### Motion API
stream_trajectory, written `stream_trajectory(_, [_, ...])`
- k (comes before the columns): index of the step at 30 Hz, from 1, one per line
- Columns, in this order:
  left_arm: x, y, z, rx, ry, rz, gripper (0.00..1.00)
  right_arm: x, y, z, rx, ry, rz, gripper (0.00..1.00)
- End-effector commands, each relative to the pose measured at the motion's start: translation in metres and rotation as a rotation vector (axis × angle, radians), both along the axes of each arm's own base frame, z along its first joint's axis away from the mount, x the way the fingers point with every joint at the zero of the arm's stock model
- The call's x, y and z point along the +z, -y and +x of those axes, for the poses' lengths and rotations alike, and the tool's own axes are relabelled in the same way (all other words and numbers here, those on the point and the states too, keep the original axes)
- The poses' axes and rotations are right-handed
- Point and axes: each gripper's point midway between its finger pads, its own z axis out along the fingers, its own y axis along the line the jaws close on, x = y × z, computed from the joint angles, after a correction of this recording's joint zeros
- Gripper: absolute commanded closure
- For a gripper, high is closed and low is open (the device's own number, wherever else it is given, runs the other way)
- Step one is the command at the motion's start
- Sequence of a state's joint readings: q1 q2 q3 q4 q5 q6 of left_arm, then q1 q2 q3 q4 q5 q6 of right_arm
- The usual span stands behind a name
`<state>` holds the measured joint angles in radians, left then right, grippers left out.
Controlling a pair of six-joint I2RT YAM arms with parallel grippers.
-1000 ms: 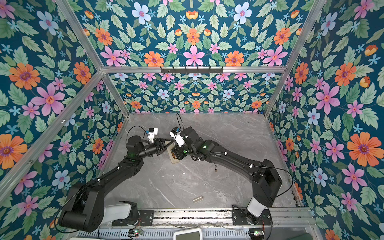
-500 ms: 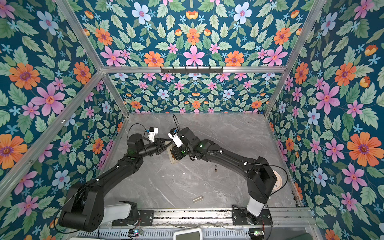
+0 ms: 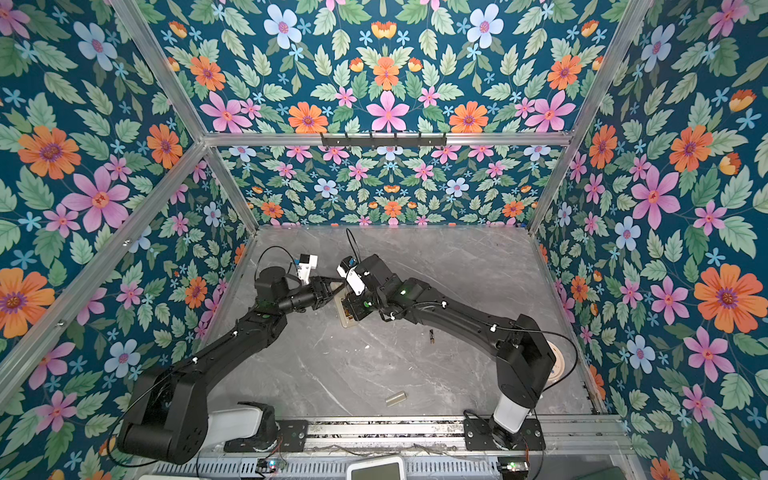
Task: Load the batteries into the remote control
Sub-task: 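Lower the battery into the remote's compartment with the right gripper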
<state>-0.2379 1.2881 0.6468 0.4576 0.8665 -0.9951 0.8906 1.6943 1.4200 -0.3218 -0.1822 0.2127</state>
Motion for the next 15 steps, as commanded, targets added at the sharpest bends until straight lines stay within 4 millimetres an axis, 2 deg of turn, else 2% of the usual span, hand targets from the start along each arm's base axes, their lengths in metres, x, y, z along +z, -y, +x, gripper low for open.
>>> stream_trajectory(1, [0.017,0.004,-0.003,-0.042,0.06,-0.032,1.0,-0.01,0.015,0.007,-0.054,0.02,-0.077,0.82])
stream_trajectory(9, [0.018,0.005,-0.005,-0.048,0.06,-0.036,1.0,-0.007,0.016,0.007,-0.06,0.027,-0.074,0.68])
stream_trajectory(15, [0.015,0.005,-0.007,-0.055,0.054,-0.036,1.0,0.003,0.013,0.004,-0.039,0.061,-0.066,0.56])
